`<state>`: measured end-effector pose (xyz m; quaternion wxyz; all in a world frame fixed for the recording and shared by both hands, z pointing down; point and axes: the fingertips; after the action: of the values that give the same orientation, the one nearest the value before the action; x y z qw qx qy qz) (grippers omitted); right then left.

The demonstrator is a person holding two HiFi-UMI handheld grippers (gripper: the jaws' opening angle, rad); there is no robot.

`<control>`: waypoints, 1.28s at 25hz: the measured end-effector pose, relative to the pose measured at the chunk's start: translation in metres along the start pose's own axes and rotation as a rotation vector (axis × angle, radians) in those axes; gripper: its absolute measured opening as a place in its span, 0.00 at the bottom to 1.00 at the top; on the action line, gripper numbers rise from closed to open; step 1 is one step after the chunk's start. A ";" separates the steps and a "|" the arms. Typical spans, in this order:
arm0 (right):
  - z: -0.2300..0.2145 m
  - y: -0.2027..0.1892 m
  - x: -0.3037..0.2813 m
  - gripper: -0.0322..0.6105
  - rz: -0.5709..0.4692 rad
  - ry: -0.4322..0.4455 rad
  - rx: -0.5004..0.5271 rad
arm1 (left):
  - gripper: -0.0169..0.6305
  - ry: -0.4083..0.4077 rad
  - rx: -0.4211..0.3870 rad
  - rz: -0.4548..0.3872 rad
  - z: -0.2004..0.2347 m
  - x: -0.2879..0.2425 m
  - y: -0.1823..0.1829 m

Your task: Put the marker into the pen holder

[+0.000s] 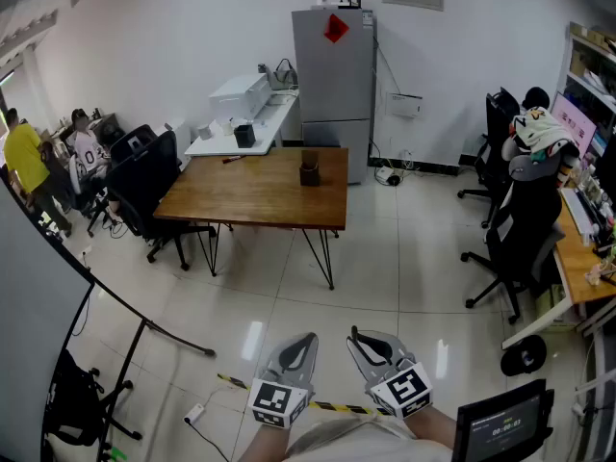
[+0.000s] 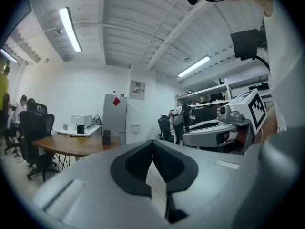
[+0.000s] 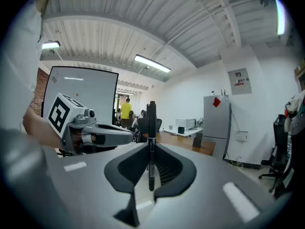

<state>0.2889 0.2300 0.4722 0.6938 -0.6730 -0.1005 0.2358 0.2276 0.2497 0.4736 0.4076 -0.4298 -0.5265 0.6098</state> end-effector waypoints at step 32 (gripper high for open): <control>-0.136 0.025 -0.231 0.11 -0.029 0.170 0.023 | 0.05 0.178 0.024 -0.023 0.206 -0.166 0.023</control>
<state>0.1461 0.0022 0.4783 0.7108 -0.6812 -0.0484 0.1689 0.0796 0.0297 0.4819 0.4650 -0.4710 -0.4858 0.5709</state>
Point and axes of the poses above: the fingertips, and each gripper's own axes: x backward along the fingers, z to its left, y out of its top, and after that the axes turned 5 degrees about -y, right-handed
